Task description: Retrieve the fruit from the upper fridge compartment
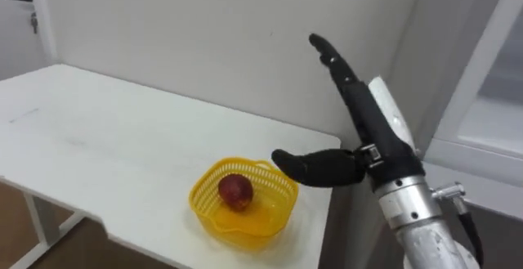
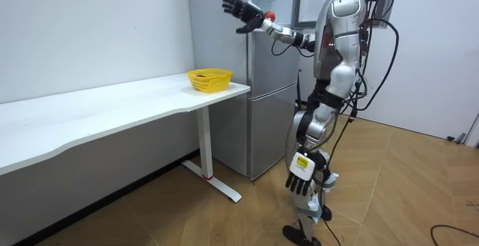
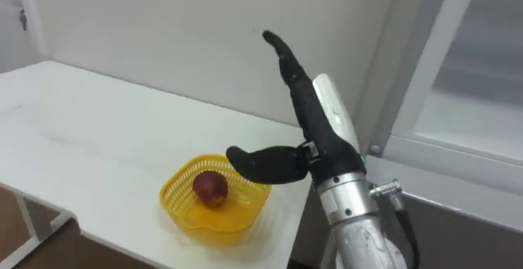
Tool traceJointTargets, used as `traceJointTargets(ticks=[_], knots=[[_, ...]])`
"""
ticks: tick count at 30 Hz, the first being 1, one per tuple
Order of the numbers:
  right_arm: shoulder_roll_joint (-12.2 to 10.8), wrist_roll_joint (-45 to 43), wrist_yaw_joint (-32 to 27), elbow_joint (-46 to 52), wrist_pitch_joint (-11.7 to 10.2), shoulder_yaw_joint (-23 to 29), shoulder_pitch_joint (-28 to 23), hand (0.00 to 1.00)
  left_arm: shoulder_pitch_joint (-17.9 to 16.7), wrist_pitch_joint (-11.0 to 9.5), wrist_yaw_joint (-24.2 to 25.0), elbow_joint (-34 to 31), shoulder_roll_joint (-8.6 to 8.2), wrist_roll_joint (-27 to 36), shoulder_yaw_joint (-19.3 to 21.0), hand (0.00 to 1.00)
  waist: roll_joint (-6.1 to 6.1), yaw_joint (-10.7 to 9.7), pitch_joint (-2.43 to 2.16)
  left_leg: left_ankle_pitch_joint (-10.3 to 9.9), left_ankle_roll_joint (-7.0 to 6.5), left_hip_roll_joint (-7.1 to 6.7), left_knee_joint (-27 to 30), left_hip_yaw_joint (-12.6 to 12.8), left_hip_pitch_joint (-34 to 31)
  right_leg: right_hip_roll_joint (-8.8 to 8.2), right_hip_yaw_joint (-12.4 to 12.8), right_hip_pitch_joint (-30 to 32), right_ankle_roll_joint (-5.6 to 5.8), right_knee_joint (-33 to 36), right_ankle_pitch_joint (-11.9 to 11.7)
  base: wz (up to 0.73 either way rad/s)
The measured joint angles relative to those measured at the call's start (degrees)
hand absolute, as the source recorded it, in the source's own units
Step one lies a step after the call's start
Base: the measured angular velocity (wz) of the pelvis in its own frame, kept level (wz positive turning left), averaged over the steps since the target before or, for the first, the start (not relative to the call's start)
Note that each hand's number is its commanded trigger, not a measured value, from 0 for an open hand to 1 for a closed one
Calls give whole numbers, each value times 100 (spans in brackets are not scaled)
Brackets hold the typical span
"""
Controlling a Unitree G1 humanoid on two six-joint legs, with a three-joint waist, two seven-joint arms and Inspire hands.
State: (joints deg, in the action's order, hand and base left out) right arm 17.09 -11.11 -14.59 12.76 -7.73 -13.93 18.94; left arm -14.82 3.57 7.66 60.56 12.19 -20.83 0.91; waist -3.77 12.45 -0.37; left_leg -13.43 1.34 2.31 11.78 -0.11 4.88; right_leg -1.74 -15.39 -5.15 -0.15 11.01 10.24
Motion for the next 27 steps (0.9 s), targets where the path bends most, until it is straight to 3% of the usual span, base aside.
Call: traceJointTargets(ticks=[6,8,15,21,27], knots=[[0,-169,-216,601,-158,305,-584,0,28,-220,-93,397,-74,123,-12,0,45,-354,48,14,-3,25,-55,354,147,23,322,69,0,77,0,-28],[-25,-199,-289,800,-271,462,-735,0,26,-272,-131,423,-72,122,-12,0,31,-465,44,2,-19,25,-84,412,126,30,401,144,1,111,0,-19],[-30,-291,-695,1184,-630,987,-740,0,120,-368,-262,608,-63,118,-115,0,65,-880,50,-3,-27,39,-96,551,191,60,569,174,8,160,-7,-11],[-14,-284,-776,1259,-694,1415,-744,0,78,-370,-271,707,-79,116,-172,0,112,-1065,55,-15,-7,90,-150,657,273,118,656,166,-16,163,-22,-9],[37,-260,-786,1232,-798,1656,-900,0,81,-402,-202,709,-85,121,-187,0,95,-1077,46,-16,0,120,-163,782,287,148,752,226,-46,190,-41,-11]])
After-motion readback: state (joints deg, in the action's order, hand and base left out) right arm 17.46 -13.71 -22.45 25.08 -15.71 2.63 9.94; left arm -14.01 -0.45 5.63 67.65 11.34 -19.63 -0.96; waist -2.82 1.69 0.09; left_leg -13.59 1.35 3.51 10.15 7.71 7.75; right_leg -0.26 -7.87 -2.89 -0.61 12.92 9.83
